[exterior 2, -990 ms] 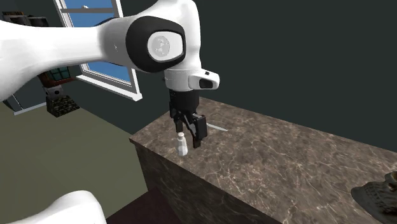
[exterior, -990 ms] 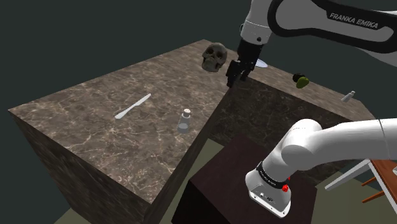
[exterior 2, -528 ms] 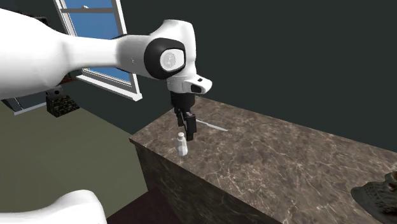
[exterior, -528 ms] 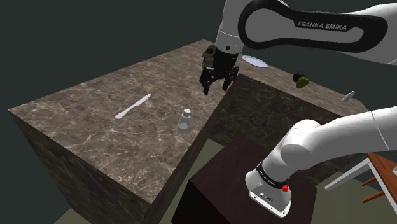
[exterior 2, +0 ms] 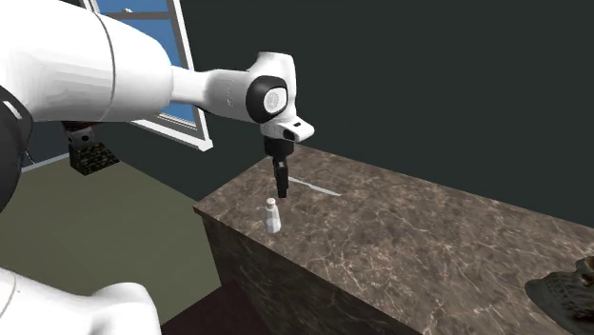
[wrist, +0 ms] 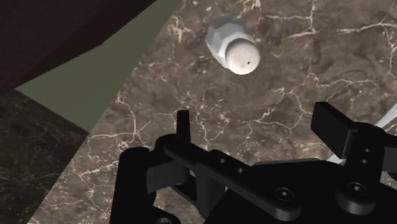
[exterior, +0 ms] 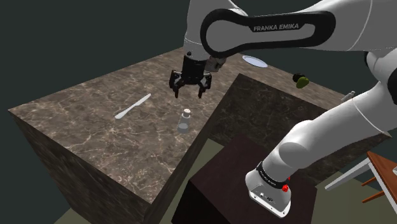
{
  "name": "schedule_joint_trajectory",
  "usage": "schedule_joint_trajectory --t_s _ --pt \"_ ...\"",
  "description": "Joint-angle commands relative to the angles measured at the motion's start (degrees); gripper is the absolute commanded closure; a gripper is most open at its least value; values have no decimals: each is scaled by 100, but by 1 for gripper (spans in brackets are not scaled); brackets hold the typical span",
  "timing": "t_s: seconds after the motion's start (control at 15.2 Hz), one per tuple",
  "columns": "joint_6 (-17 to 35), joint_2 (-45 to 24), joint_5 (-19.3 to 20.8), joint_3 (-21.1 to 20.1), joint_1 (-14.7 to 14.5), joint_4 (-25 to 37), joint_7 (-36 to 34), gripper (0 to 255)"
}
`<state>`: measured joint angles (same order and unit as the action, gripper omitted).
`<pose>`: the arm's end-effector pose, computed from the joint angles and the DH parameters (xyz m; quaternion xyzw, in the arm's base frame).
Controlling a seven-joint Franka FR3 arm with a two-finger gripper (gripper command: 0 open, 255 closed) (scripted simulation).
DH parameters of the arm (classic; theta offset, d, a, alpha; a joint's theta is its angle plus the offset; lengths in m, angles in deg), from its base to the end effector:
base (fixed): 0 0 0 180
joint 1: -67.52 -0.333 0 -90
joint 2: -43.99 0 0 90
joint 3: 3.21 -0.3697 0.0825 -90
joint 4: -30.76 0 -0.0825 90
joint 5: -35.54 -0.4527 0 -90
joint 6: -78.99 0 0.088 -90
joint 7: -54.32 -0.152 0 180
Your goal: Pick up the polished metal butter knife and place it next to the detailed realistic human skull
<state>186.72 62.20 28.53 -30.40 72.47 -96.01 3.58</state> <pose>0.4629 0.2152 0.4713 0.9605 -0.2769 -0.0100 0.0242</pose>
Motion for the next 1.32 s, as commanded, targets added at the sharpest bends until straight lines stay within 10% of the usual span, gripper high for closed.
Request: schedule_joint_trajectory --t_s 0.0,0.53,1.25 --pt "192 -444 115 -205 96 250 -606 0" --pt "626 -2497 1129 -601 115 1663 -2975 0" --pt "513 -4767 2103 -57 -614 3916 -5011 0"
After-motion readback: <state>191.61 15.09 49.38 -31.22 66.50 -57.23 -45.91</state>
